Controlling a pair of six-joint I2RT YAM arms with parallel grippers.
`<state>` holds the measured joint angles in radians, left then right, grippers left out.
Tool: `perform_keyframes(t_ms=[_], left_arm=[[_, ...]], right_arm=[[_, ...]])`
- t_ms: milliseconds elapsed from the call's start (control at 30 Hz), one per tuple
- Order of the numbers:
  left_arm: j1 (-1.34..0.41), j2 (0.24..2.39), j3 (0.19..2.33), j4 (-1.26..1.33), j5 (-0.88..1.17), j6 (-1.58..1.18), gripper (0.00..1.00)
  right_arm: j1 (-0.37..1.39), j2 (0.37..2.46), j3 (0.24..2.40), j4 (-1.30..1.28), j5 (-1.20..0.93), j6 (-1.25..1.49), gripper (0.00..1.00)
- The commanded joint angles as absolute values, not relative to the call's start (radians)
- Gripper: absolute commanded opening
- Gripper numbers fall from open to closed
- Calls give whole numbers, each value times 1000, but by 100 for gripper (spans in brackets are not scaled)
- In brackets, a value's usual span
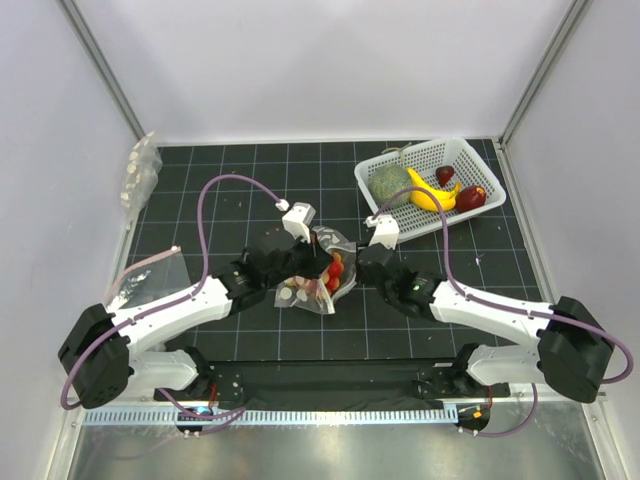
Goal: Place the food in the zip-top bag and seal the zipper
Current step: Adjust the zipper food storage bag at the center of the board.
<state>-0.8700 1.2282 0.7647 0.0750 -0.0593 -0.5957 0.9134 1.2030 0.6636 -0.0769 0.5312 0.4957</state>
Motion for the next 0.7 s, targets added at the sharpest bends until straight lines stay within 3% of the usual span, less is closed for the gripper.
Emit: perform_keyframes(t_ms=[0, 433, 667], left_arm=[[-867, 1220, 804, 84, -96, -592, 0], [-867, 1200, 821, -40, -405, -569, 0], [-867, 1140, 793, -43, -453, -563, 0]], right_arm=[[917, 1245, 747, -153, 675, 525, 43], [917, 1308, 811, -275, 765, 560, 35], [916, 1344, 864, -348, 811, 580, 30]])
